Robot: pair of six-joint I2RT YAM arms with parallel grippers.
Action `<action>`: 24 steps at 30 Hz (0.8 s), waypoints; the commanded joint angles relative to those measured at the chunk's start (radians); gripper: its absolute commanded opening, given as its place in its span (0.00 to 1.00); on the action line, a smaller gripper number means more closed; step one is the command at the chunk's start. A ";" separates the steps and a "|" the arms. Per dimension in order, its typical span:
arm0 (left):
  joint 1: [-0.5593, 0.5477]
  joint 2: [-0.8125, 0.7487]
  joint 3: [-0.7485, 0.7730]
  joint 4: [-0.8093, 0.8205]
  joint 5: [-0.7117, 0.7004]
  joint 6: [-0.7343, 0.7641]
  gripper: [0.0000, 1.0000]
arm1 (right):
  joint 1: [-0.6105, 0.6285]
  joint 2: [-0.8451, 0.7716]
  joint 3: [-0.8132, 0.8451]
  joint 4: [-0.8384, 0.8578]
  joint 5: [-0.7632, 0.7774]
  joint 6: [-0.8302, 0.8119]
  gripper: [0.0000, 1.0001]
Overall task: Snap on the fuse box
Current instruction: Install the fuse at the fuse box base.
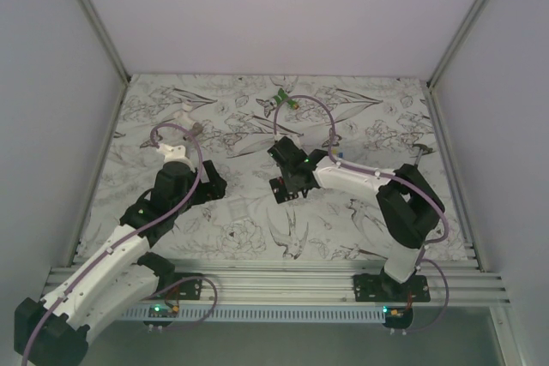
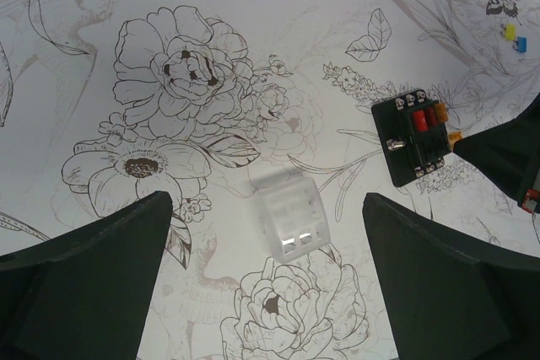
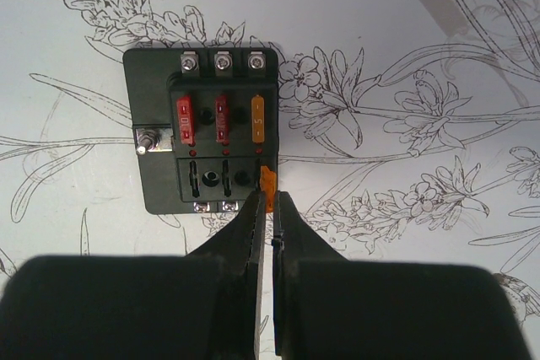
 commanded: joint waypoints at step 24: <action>0.007 -0.002 0.023 -0.022 0.010 -0.003 1.00 | 0.058 0.244 0.168 -0.180 -0.021 -0.100 0.00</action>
